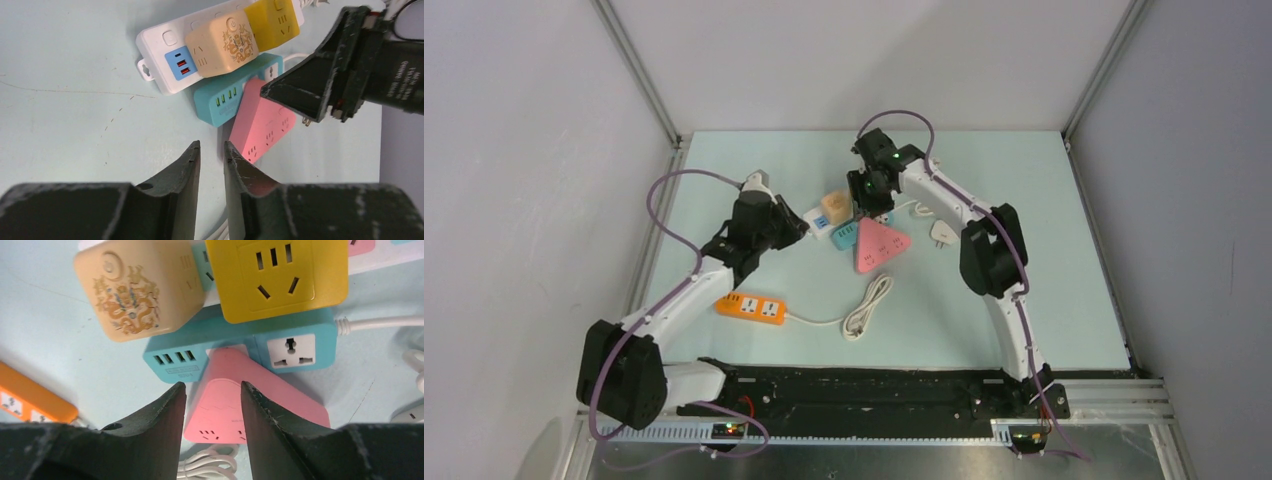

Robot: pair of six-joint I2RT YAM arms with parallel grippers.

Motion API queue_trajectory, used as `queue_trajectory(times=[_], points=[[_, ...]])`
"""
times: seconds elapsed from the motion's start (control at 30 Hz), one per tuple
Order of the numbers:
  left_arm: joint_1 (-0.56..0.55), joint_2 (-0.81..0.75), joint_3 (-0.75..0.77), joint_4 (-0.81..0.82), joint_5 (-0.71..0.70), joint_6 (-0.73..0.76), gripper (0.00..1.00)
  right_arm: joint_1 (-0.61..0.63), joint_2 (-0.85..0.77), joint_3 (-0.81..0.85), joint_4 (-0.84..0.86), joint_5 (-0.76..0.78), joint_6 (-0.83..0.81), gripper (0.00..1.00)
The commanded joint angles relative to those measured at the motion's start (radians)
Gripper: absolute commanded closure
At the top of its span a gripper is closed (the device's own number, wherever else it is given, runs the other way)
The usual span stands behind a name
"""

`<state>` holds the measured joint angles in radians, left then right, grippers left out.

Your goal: Insert the plug

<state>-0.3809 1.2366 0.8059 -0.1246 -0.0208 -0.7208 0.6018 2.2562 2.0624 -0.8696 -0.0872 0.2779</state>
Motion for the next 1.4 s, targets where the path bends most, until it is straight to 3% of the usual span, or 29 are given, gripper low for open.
queue_trajectory(times=[0.0,0.2,0.3,0.37,0.43,0.53,0.57,0.63,0.87,1.03,1.17,1.37], points=[[0.011,-0.05,-0.004,-0.024,0.025,0.036,0.7,-0.025,-0.117,0.028,0.041,-0.095,0.035,0.5],[0.022,-0.117,-0.015,-0.072,0.064,0.054,0.65,-0.056,-0.186,0.022,0.043,-0.133,0.075,0.49],[0.029,-0.159,-0.042,-0.084,0.071,0.05,0.62,-0.083,-0.282,-0.106,0.094,-0.119,0.101,0.48],[0.036,-0.197,-0.065,-0.098,0.067,0.045,0.58,-0.095,-0.353,-0.193,0.129,-0.101,0.101,0.44],[0.049,-0.24,-0.088,-0.13,0.05,0.037,0.52,-0.079,-0.419,-0.266,0.162,-0.038,0.078,0.3],[0.076,-0.331,-0.115,-0.208,-0.014,0.019,0.31,-0.008,-0.482,-0.32,0.197,0.011,-0.002,0.13],[0.081,-0.354,-0.122,-0.231,-0.033,0.019,0.08,0.043,-0.483,-0.318,0.203,0.014,-0.051,0.07],[0.093,-0.431,-0.127,-0.296,-0.102,0.027,0.01,0.125,-0.462,-0.298,0.201,-0.004,-0.116,0.01],[0.1,-0.776,-0.017,-0.587,-0.445,0.011,0.0,0.36,-0.266,-0.22,0.227,-0.01,-0.255,0.01],[0.1,-0.962,0.071,-0.734,-0.671,-0.019,0.0,0.443,-0.172,-0.193,0.278,-0.142,-0.271,0.03],[0.1,-0.972,0.105,-0.761,-0.685,-0.011,0.0,0.541,-0.062,-0.097,0.229,-0.111,-0.354,0.04],[0.1,-0.943,0.114,-0.762,-0.647,-0.011,0.0,0.563,0.101,0.073,0.162,-0.068,-0.411,0.02]])
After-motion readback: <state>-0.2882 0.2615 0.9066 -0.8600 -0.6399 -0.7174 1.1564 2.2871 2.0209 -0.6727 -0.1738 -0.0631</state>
